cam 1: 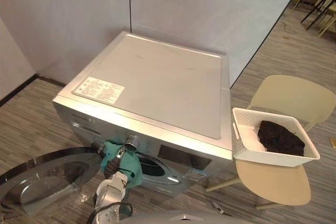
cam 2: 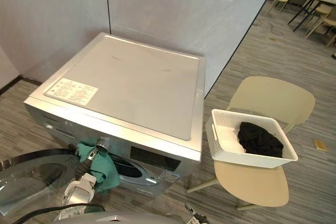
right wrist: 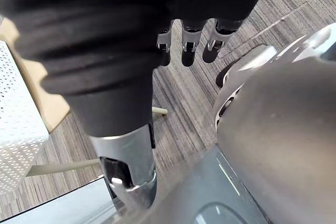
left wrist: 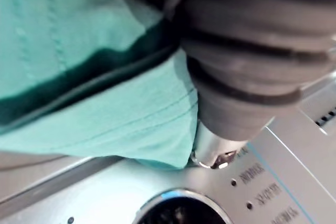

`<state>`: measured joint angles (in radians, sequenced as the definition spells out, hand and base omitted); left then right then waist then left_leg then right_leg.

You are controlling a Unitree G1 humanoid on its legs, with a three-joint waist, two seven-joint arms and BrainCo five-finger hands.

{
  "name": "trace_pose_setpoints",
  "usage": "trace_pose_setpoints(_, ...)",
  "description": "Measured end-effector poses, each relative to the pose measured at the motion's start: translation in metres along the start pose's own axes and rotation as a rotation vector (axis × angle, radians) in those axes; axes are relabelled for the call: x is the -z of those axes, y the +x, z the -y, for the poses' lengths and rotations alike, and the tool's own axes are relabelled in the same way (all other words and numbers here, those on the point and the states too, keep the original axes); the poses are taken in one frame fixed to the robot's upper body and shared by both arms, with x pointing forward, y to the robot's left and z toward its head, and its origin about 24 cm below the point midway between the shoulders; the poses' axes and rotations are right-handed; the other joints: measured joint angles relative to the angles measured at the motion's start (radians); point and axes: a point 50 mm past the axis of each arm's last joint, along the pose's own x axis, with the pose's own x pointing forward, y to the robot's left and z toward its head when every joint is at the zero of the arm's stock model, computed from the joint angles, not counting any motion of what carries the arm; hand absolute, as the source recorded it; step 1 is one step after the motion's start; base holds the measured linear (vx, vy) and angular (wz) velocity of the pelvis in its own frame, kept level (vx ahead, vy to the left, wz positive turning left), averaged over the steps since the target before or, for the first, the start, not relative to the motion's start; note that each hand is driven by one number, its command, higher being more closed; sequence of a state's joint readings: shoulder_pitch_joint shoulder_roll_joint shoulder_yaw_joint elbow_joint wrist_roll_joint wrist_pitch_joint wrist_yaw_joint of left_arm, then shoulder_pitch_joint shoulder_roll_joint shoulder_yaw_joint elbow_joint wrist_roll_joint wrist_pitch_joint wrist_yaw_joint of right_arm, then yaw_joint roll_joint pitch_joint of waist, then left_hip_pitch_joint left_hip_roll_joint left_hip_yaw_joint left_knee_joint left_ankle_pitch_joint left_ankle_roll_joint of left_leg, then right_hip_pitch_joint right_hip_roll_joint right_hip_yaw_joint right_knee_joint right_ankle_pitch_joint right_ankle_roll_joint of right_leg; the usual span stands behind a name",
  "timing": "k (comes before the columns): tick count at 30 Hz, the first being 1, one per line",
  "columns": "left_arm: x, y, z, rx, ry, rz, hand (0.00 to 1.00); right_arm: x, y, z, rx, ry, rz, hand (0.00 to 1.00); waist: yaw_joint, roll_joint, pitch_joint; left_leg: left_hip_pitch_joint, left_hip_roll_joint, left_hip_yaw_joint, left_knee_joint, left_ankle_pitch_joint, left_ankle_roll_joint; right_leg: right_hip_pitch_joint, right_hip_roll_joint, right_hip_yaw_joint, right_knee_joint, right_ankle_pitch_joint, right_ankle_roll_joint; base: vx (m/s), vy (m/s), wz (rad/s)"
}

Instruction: Pick up the laundry basket with both hands and put the clothes into the washing machine.

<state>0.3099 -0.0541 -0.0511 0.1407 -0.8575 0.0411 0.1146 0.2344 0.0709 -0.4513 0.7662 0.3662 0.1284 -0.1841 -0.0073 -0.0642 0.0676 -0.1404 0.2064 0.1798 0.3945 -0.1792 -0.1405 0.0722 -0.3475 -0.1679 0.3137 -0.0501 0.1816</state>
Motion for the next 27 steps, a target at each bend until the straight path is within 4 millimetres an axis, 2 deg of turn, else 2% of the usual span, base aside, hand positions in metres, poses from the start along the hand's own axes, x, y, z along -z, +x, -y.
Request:
trace_pose_setpoints(2,0.001,0.000,0.001,0.013,0.008,-0.005,1.00,0.001,0.000,-0.001,-0.006,-0.009,-0.004,0.00,0.005,0.013,-0.001,0.005,-0.013,0.039,0.003,-0.021,0.010,-0.040,-0.025,0.036,0.029,0.014,-0.020,-0.16,0.178,-0.52)
trace_pose_setpoints(4,0.001,0.000,0.002,0.019,0.030,-0.001,1.00,-0.003,0.000,-0.006,-0.026,-0.013,0.012,0.00,0.008,0.033,0.004,0.015,0.000,0.086,-0.018,-0.021,0.012,-0.132,-0.020,0.044,0.115,0.036,-0.084,-0.12,0.140,-0.64)
trace_pose_setpoints(5,0.001,0.000,0.001,0.014,0.034,-0.001,1.00,-0.005,0.000,-0.006,-0.028,-0.015,0.020,0.00,0.008,0.034,0.006,0.022,0.008,0.098,-0.026,-0.017,0.012,-0.154,-0.009,0.043,0.150,0.018,-0.086,-0.08,0.022,-0.52)
trace_pose_setpoints(7,0.004,0.000,-0.006,-0.012,0.039,-0.014,1.00,-0.004,0.000,-0.012,-0.048,-0.039,0.025,0.00,-0.004,0.023,0.012,0.031,0.031,0.092,-0.052,0.009,0.002,-0.181,0.075,0.011,0.221,-0.109,-0.059,-0.06,-0.113,-0.26)
trace_pose_setpoints(8,0.008,-0.001,-0.006,-0.010,0.041,-0.029,1.00,-0.003,-0.001,-0.013,-0.054,-0.048,0.024,0.00,0.000,0.016,0.014,0.031,0.032,0.093,-0.055,0.018,-0.006,-0.172,0.085,-0.011,0.198,-0.149,-0.054,-0.03,-0.165,-0.23)
trace_pose_setpoints(9,0.011,-0.002,-0.004,0.001,0.046,-0.042,1.00,-0.003,-0.001,-0.015,-0.062,-0.055,0.024,0.00,0.006,0.013,0.016,0.016,0.035,0.093,-0.045,0.024,-0.013,-0.161,0.094,-0.007,0.163,-0.180,-0.032,-0.03,-0.178,-0.03)
trace_pose_setpoints(10,0.014,0.000,0.006,0.041,0.049,-0.059,1.00,-0.011,-0.001,-0.019,-0.077,-0.050,0.055,0.00,-0.001,0.017,0.042,-0.029,0.052,0.060,-0.011,0.037,-0.007,-0.161,0.105,-0.046,0.150,-0.219,-0.023,-0.04,-0.180,0.19)
trace_pose_setpoints(12,0.016,0.002,0.023,0.114,0.059,-0.069,1.00,-0.025,-0.001,-0.024,-0.092,-0.051,0.108,0.00,-0.002,0.037,0.102,-0.082,0.065,0.016,0.050,0.041,-0.006,-0.202,0.111,-0.065,0.224,-0.243,-0.036,-0.10,-0.160,0.39)
trace_pose_setpoints(13,0.014,0.003,0.034,0.161,0.060,-0.059,1.00,-0.038,0.000,-0.031,-0.111,-0.055,0.146,0.00,0.000,0.053,0.134,-0.164,0.081,-0.006,0.132,0.030,-0.004,-0.286,0.109,-0.057,0.330,-0.260,-0.054,-0.21,-0.133,0.28)
trace_pose_setpoints(15,0.003,0.003,0.041,0.187,0.051,-0.016,1.00,-0.055,-0.002,-0.047,-0.157,-0.054,0.200,0.00,0.008,0.053,0.181,-0.263,0.091,-0.020,0.245,-0.010,-0.008,-0.384,0.095,-0.030,0.463,-0.337,-0.051,-0.22,-0.081,0.15)
trace_pose_setpoints(17,-0.006,0.007,0.050,0.213,0.035,0.017,1.00,-0.075,-0.009,-0.067,-0.215,-0.055,0.274,0.00,0.009,0.037,0.258,-0.396,0.095,-0.079,0.396,-0.063,-0.007,-0.492,0.072,-0.022,0.628,-0.420,-0.055,-0.22,-0.059,0.24)
trace_pose_setpoints(19,-0.007,0.009,0.054,0.214,0.037,0.021,1.00,-0.087,-0.015,-0.077,-0.246,-0.039,0.323,0.00,0.011,0.028,0.295,-0.498,0.095,-0.110,0.484,-0.084,-0.010,-0.577,0.060,-0.015,0.723,-0.463,-0.055,-0.20,-0.013,0.23)
trace_pose_setpoints(21,-0.008,0.011,0.056,0.213,0.038,0.022,1.00,-0.099,-0.021,-0.086,-0.278,-0.027,0.369,0.00,0.021,0.022,0.325,-0.575,0.100,-0.121,0.542,-0.095,-0.008,-0.655,0.057,0.003,0.785,-0.481,-0.056,-0.15,0.019,-0.02)
trace_pose_setpoints(24,-0.009,0.017,0.057,0.178,0.033,0.017,1.00,-0.114,-0.029,-0.097,-0.305,0.023,0.425,0.00,0.029,0.021,0.346,-0.676,0.104,-0.127,0.603,-0.104,-0.003,-0.762,0.058,0.030,0.837,-0.483,-0.053,-0.08,0.043,-0.15)
trace_pose_setpoints(27,-0.022,0.025,0.067,0.178,0.014,0.066,1.00,-0.124,-0.037,-0.102,-0.331,0.048,0.479,0.00,0.034,0.020,0.368,-0.754,0.123,-0.130,0.658,-0.119,0.004,-0.839,0.071,0.050,0.865,-0.477,-0.049,-0.03,0.046,-0.20)
